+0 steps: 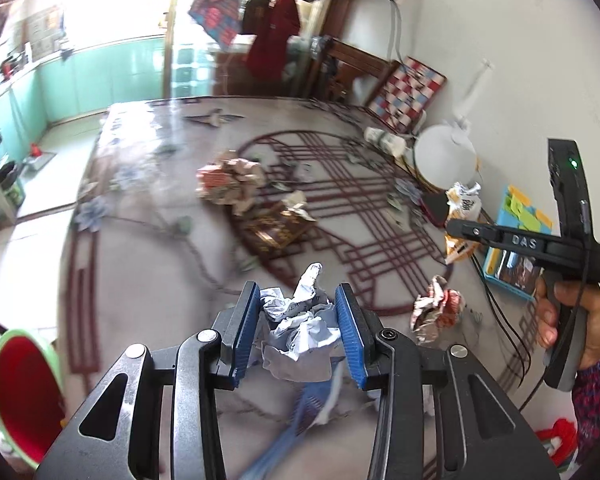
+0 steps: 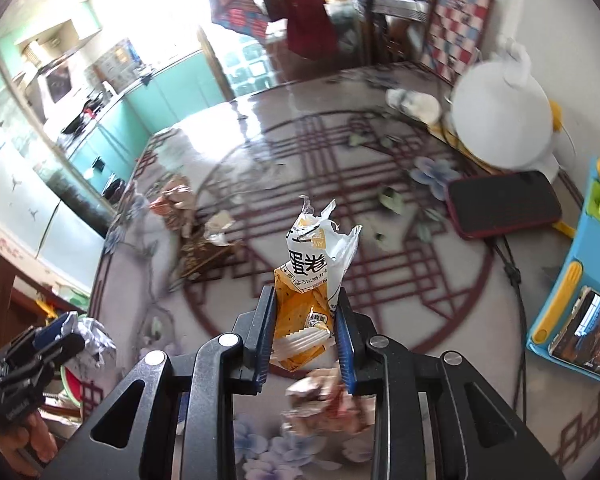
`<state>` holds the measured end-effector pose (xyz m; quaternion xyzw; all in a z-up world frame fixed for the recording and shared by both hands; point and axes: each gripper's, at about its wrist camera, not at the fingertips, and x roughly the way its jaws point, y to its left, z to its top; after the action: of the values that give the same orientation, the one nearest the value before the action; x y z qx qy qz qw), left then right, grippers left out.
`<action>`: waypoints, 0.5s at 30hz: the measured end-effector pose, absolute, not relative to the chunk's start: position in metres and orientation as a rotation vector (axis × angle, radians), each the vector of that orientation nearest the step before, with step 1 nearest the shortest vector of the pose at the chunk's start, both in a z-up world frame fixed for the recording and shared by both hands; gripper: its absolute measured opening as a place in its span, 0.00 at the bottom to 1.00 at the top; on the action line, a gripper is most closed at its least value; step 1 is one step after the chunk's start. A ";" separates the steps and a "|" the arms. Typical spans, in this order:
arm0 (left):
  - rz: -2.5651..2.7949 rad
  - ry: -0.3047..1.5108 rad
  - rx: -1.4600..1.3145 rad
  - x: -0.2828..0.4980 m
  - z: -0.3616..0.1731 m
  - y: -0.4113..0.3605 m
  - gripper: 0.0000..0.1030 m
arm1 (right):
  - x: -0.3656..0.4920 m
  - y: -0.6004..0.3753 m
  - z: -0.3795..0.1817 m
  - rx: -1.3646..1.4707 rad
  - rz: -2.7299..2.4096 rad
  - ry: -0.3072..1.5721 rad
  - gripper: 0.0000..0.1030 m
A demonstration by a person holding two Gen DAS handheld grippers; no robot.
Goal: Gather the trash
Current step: 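Carry the crumpled paper and snack bag in both grippers over the red bucket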
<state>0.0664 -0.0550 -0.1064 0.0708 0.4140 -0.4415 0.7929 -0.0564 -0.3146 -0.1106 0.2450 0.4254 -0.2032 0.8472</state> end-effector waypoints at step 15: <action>-0.822 0.909 0.115 0.094 -0.115 0.049 0.37 | -0.016 -0.229 -0.089 0.474 -0.364 0.867 0.24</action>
<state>0.0943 0.0493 -0.1150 0.0539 0.4264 -0.3854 0.8166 -0.0161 -0.2288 -0.0895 0.2263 0.4140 -0.1737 0.8644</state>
